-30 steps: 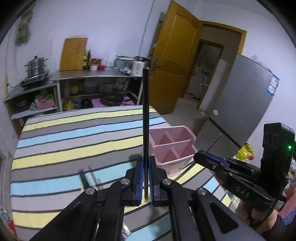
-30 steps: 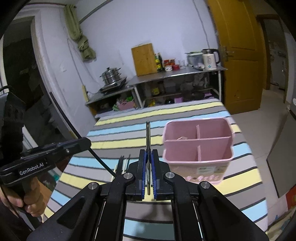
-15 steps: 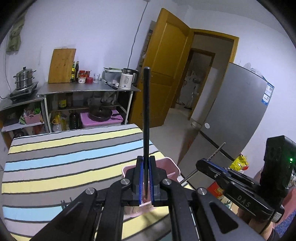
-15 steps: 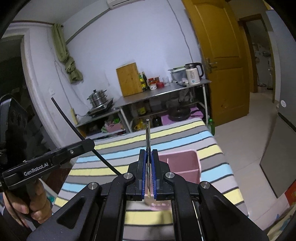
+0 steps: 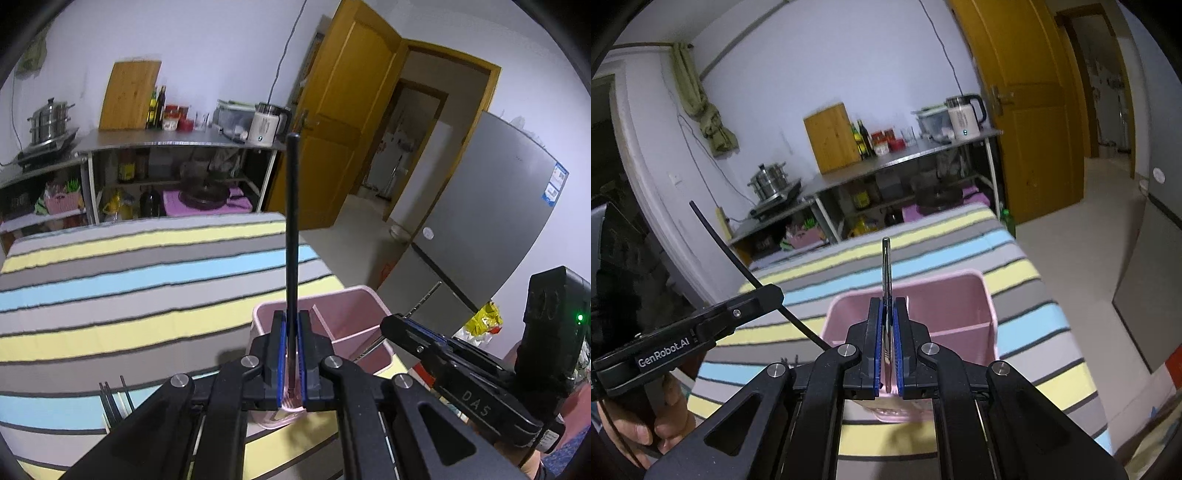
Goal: Organize utensils
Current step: 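Lift the metal chopstick with the right gripper and carry it over the pink caddy, then open the right gripper to drop the chopstick into the caddy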
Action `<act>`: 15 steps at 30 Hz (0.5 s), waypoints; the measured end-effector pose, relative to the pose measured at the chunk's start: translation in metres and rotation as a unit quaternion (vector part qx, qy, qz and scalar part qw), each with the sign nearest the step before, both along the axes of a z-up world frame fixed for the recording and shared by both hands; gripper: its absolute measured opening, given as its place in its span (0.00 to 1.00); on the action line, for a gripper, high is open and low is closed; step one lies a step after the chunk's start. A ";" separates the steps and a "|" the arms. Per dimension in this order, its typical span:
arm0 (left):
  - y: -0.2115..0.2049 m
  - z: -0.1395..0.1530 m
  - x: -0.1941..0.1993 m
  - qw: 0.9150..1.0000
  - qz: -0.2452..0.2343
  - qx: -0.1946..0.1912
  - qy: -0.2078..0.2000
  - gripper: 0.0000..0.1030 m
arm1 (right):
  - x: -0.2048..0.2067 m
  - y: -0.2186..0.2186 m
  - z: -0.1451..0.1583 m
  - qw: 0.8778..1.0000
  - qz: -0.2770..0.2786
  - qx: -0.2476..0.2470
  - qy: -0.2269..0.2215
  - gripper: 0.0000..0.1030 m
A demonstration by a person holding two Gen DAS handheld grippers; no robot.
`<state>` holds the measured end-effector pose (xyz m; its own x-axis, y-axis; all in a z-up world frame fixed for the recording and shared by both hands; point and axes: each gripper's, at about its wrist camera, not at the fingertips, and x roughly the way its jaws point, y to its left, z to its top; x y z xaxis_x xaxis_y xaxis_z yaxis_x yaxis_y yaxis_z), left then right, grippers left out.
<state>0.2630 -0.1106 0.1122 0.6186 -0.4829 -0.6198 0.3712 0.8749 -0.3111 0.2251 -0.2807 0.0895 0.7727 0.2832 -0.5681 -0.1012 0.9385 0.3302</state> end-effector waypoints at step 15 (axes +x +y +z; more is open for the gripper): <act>0.019 -0.026 0.001 1.000 0.007 -0.007 0.023 0.10 | 0.006 -0.001 -0.029 0.999 -0.003 0.000 0.037 0.21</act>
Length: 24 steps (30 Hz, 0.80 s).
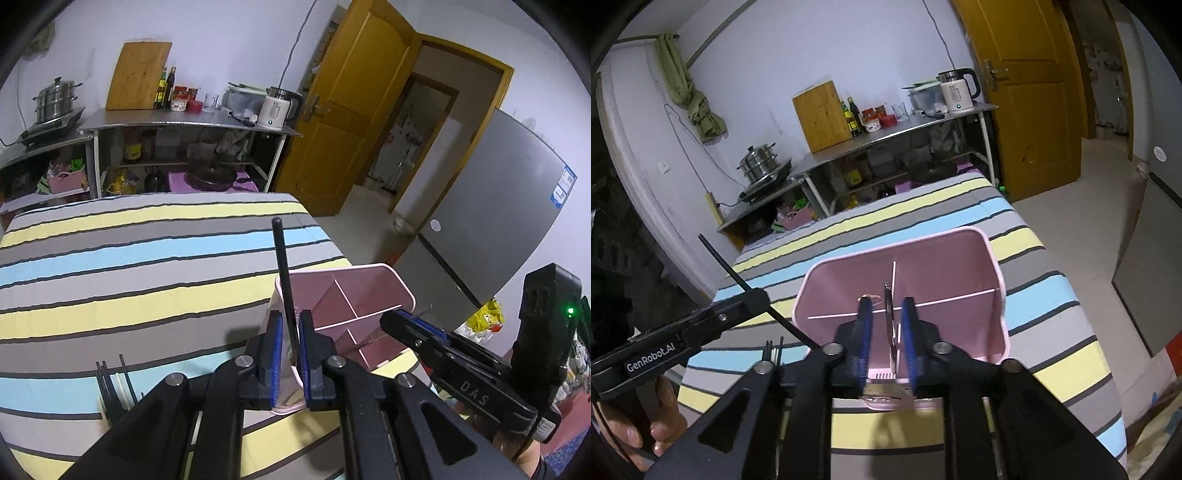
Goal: Organize utensils
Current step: 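Open the right gripper to drop the chopstick into the caddy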
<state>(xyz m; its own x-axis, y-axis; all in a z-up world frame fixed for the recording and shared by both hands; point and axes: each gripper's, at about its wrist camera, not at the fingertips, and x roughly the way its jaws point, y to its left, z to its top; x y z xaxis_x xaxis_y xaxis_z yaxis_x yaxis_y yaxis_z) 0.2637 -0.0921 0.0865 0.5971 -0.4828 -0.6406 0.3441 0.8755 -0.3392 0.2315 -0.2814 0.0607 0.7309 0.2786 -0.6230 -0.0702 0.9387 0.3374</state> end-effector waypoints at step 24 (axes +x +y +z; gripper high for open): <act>0.095 -0.011 -0.127 0.995 0.077 0.018 -0.066 0.12 | -0.092 0.031 0.020 0.997 0.046 -0.013 -0.054 0.34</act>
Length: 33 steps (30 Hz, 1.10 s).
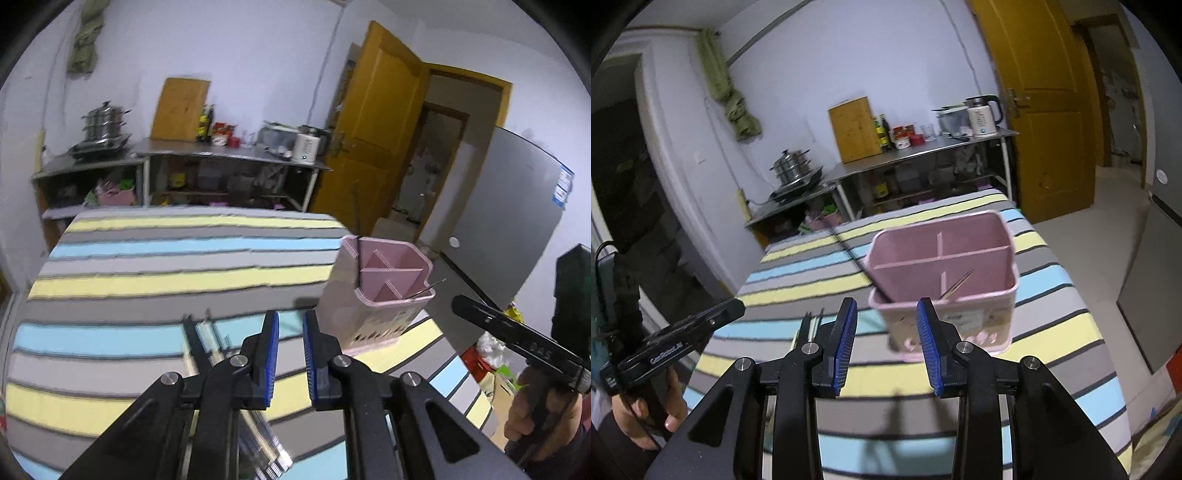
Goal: Organize utensils
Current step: 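Open the right gripper to drop the chopstick into the caddy, then lower the right gripper onto a light wooden chopstick and close on it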
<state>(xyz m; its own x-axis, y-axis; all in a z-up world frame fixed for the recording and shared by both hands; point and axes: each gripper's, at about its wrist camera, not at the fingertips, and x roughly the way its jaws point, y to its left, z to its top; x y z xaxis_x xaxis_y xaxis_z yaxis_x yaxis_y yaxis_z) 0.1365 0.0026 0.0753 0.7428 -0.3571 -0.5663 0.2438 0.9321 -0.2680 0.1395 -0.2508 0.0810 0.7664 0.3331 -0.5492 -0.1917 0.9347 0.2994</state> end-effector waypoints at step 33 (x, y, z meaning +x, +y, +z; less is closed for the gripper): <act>0.054 -0.119 0.056 0.986 0.079 0.032 0.144 0.15 | 0.018 0.094 -0.091 0.988 0.106 -0.035 0.103 0.32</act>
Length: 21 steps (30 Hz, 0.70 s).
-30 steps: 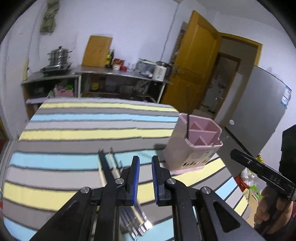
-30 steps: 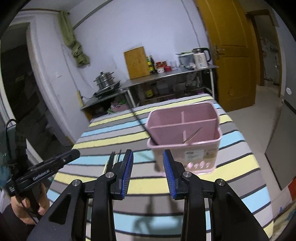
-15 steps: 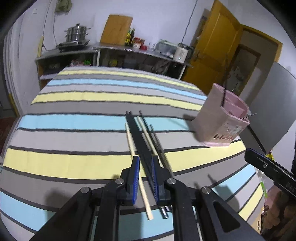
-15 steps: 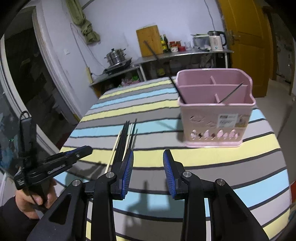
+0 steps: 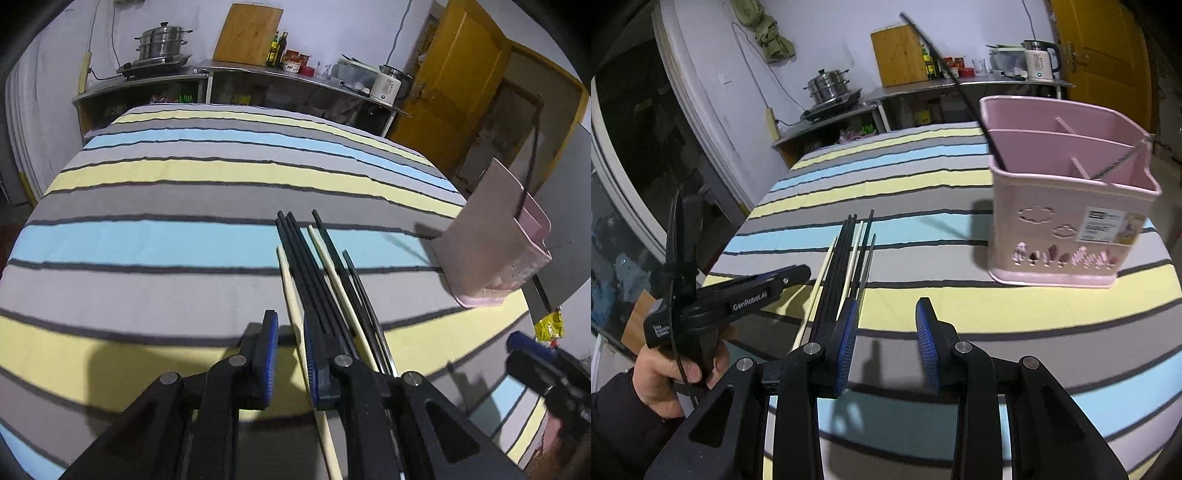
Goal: Organize utensils
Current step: 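Lower the right gripper onto a light wooden chopstick and close on it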
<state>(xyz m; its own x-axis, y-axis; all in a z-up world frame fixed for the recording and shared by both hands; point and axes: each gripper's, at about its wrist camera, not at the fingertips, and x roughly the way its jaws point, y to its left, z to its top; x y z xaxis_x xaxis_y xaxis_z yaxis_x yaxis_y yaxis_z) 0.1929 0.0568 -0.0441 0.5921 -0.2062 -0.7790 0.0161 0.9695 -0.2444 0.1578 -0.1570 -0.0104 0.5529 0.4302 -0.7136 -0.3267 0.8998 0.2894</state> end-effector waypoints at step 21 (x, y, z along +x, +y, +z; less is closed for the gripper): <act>0.004 -0.014 0.026 1.000 0.000 0.018 0.013 0.20 | 0.060 0.058 -0.053 0.998 0.034 -0.024 0.051 0.17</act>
<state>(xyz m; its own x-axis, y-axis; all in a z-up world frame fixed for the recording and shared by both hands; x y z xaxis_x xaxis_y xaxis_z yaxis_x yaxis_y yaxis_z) 0.2189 0.0605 -0.0582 0.5723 -0.1776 -0.8006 0.0104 0.9778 -0.2095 0.2175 -0.0992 -0.0634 0.4469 0.4282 -0.7854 -0.3582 0.8902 0.2815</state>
